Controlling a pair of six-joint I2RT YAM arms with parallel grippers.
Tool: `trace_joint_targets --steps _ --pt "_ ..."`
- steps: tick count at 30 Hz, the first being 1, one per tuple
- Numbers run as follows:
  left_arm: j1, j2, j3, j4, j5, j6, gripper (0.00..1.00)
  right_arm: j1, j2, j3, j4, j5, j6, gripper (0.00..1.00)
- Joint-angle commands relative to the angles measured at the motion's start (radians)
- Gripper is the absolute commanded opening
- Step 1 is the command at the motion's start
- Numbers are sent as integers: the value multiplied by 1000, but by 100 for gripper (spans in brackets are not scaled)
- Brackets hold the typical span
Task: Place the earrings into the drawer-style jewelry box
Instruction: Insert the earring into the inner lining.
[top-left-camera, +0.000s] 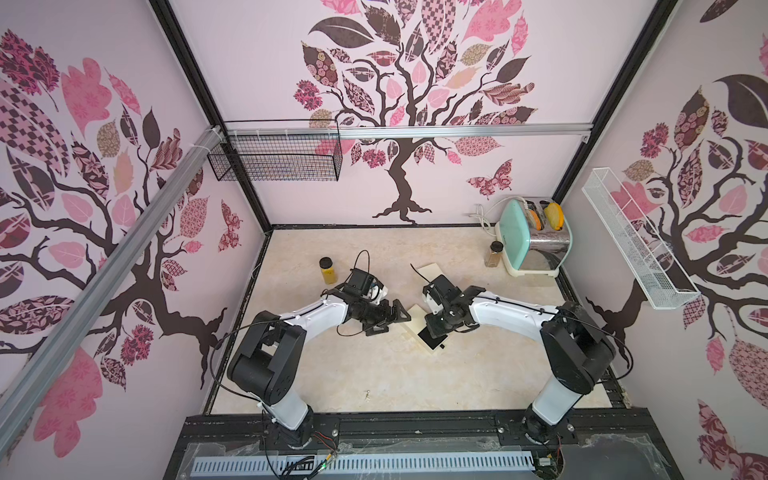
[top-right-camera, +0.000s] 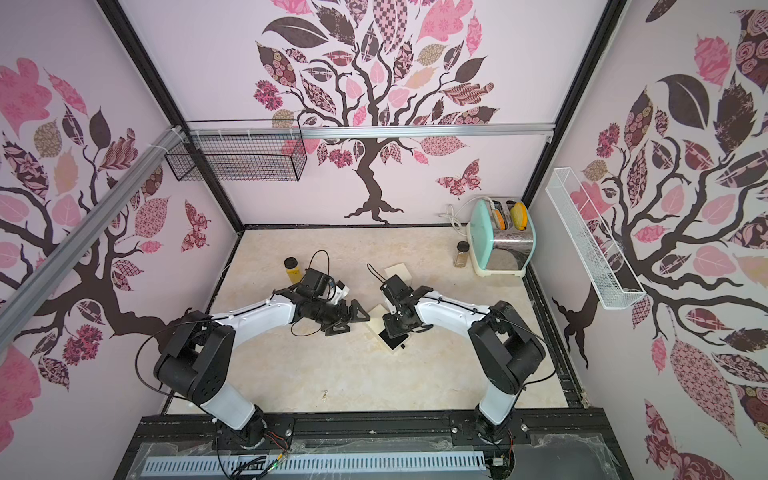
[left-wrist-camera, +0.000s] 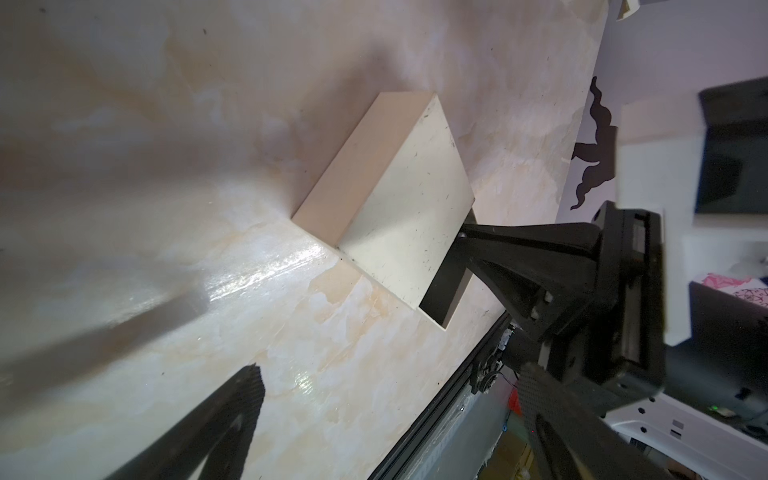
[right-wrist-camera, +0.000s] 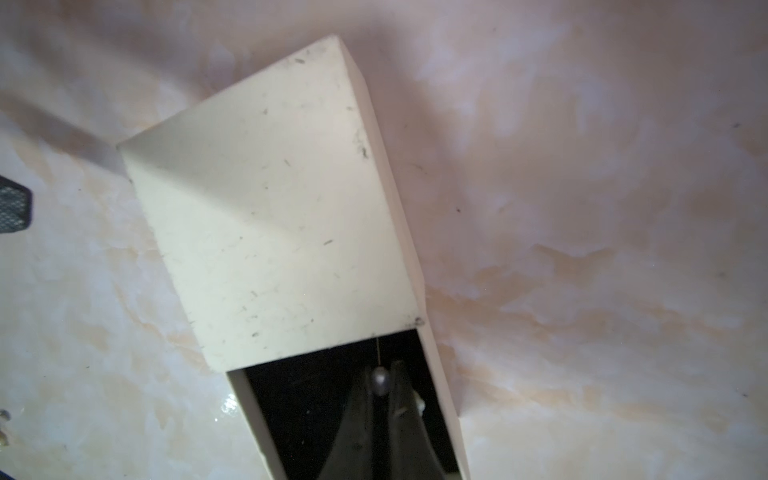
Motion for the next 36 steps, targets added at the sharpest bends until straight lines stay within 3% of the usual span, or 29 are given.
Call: trace_joint_targets --steps 1,22,26,31,36 --pt "5 2 -8 18 10 13 98 12 23 22 -29 20 -10 0" --pt "5 -4 -17 27 14 10 98 38 70 67 -64 71 -10 0" --pt "5 -6 -16 29 16 10 98 39 59 80 -79 67 -12 6" --pt "5 -5 -17 33 17 8 98 38 46 89 -92 53 -6 21" --pt "5 -8 -22 41 23 1 98 38 27 101 -104 47 -3 28"
